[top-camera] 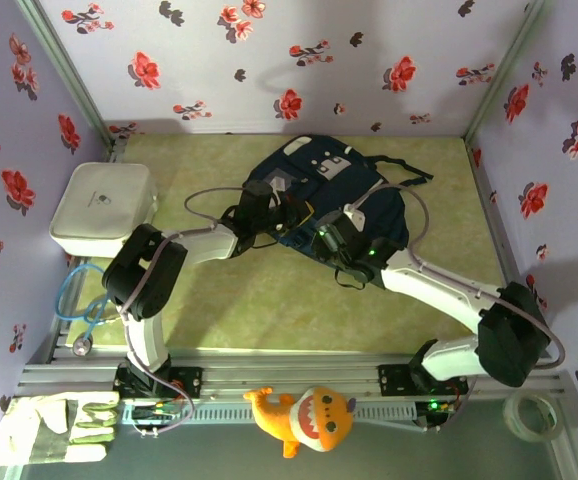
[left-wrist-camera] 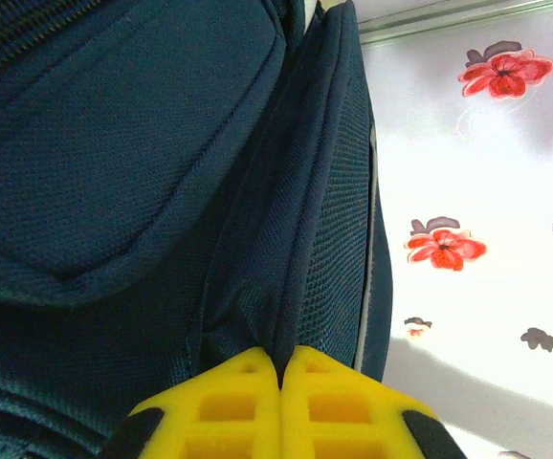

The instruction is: Pack the student bag

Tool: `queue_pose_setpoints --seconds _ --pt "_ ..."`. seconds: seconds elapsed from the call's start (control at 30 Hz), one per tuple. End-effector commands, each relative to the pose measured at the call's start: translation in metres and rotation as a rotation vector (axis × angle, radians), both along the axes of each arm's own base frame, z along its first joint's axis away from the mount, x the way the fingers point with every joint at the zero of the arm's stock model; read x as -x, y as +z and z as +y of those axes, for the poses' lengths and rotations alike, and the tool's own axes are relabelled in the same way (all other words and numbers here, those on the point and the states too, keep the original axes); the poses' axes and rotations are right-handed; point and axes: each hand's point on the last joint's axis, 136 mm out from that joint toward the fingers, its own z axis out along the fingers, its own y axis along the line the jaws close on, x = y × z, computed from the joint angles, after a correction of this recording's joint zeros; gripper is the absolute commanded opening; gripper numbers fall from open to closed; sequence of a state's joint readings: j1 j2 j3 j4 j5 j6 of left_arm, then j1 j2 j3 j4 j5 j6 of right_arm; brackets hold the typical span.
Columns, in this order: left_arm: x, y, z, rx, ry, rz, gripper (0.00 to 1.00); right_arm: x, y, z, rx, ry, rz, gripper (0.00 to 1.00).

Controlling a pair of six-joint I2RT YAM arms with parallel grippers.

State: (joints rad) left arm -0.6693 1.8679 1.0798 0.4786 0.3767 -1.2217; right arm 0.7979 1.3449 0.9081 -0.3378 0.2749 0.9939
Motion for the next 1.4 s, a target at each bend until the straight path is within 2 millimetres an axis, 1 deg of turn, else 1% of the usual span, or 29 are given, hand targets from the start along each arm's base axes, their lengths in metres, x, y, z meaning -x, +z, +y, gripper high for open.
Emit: queue_pose_setpoints --seconds 0.0,0.17,0.37,0.53,0.7,0.9,0.97,1.13,1.2,1.37 --pt "0.003 0.038 -0.019 0.097 -0.054 -0.094 0.00 -0.014 0.009 -0.010 0.002 -0.109 -0.064 0.35" --pt "0.007 0.040 -0.022 0.102 -0.067 -0.098 0.00 -0.018 0.002 -0.005 0.041 -0.092 -0.043 0.33" --pt "0.008 0.041 -0.024 0.105 -0.079 -0.101 0.00 -0.022 -0.009 -0.007 0.079 -0.119 -0.020 0.31" --pt "0.010 0.042 -0.025 0.105 -0.087 -0.107 0.00 -0.028 -0.013 -0.005 0.117 -0.118 -0.012 0.31" --pt "0.011 0.044 -0.026 0.106 -0.088 -0.110 0.00 -0.032 -0.018 -0.011 0.183 -0.139 -0.004 0.30" --pt "0.011 0.042 -0.025 0.102 -0.089 -0.110 0.00 -0.034 -0.022 -0.013 0.227 -0.139 0.008 0.28" --pt "0.011 0.042 -0.025 0.101 -0.090 -0.111 0.00 -0.034 -0.023 -0.015 0.245 -0.142 0.011 0.23" --pt "0.011 0.040 -0.025 0.097 -0.089 -0.109 0.00 -0.032 -0.024 -0.021 0.285 -0.141 0.021 0.18" --pt "0.011 0.040 -0.025 0.094 -0.087 -0.111 0.00 -0.031 -0.024 -0.021 0.290 -0.136 0.025 0.13" --pt "0.012 0.037 -0.023 0.076 -0.087 -0.114 0.00 -0.025 -0.020 -0.025 0.292 -0.107 0.024 0.09"
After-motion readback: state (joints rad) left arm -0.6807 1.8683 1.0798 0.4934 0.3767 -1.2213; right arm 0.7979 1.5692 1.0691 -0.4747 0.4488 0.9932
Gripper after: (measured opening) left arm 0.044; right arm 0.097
